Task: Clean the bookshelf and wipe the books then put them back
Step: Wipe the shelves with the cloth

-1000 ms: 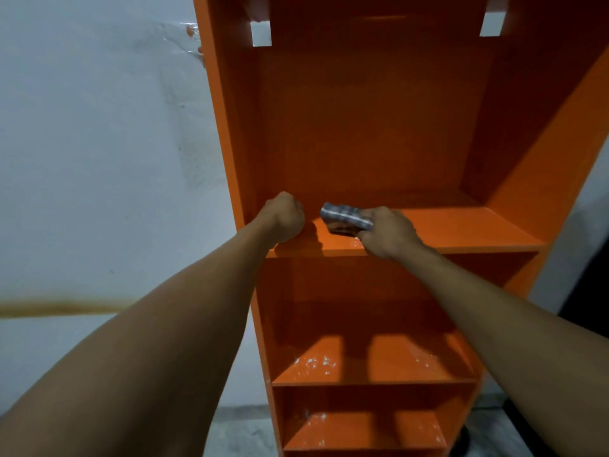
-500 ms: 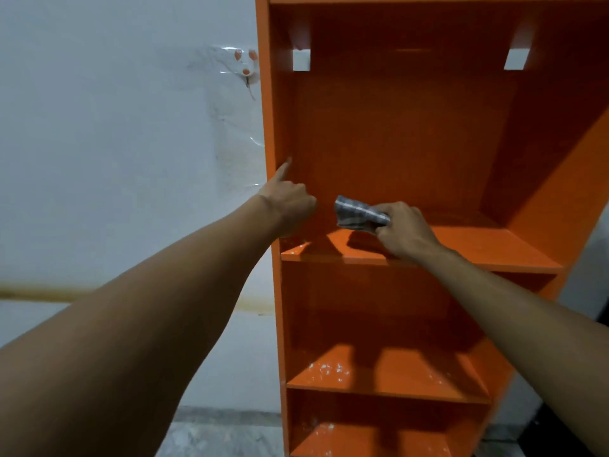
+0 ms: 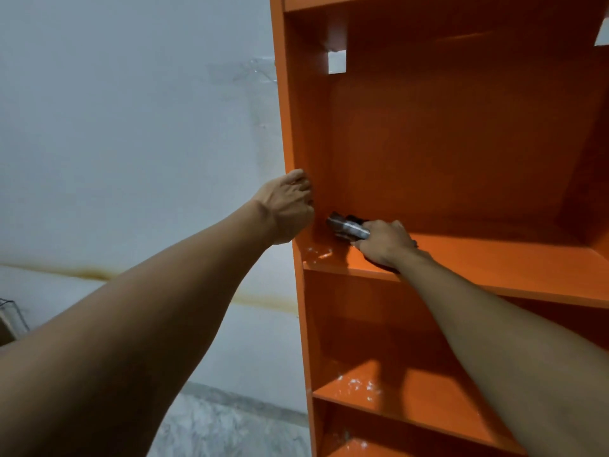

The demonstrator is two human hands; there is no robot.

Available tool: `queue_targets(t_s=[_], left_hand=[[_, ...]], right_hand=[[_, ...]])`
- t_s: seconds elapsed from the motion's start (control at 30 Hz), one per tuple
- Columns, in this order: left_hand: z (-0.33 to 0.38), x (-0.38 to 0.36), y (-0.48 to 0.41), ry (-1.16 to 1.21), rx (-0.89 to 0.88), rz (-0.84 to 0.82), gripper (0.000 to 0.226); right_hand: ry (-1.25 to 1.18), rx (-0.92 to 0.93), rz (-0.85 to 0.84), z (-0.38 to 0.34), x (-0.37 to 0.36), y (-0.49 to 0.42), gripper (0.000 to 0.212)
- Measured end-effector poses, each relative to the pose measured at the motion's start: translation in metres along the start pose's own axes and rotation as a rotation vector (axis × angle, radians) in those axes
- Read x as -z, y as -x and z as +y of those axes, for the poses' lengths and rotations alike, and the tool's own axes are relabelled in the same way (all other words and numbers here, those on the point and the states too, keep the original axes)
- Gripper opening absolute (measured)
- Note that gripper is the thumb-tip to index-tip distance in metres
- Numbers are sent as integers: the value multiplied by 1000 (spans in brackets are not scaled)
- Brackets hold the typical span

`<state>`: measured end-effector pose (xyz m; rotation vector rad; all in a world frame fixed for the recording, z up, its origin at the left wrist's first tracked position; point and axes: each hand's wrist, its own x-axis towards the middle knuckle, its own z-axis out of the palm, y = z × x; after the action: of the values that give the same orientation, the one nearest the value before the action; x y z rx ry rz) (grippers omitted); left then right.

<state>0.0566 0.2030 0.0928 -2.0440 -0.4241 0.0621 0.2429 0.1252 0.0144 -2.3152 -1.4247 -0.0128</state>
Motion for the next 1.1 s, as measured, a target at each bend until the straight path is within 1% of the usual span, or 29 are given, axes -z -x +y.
queue_targets(t_s=[0.03,0.1,0.2,0.33,0.4,0.53,0.6,0.67,0.73,0.8,0.83,0.87,0.93,0.97,1.03,1.1], left_hand=[[-1,2,0,-12,16,14,43],[-2,6,0,-26,44,0,45],[1,9,-1,-24,68,-42,44],[1,9,-4,-29,70,-9,42],[0,9,-3,-29,68,5,44],[1,10,-4,-42,74,1,43],[1,13,-4,-43,82,9,41],[1,14,-4,-31,90,8,37],[2,13,-3,-41,95,10,37],[2,12,-2,-51,100,12,41],[3,11,-2,-47,100,14,42],[2,11,-2,-41,100,19,42],[2,10,-1,-22,99,30,39],[2,11,0,-15,101,38,37],[3,10,1,-2,113,37,42],[4,11,2,6,122,24,47]], right_hand=[[-17,8,-18,-3,-3,-3,24],[-65,19,-70,-14,-8,-6,26],[-68,69,-81,-25,-15,-13,26],[-33,158,-64,-26,-26,-16,10],[-35,189,-24,-28,-27,-8,7],[-106,278,-24,-32,-21,19,15],[-97,324,-23,-35,-14,36,20],[-64,413,-30,-36,-11,54,23],[-67,509,-90,-34,-13,72,20],[-126,552,-191,-26,-15,85,22],[-181,555,-212,-21,-13,89,26],[-251,554,-198,-16,-7,89,30],[-372,543,-95,-12,8,82,36],[-382,521,-40,-10,15,74,39],[-318,444,44,-6,23,56,42],[-227,329,36,-5,16,45,46]])
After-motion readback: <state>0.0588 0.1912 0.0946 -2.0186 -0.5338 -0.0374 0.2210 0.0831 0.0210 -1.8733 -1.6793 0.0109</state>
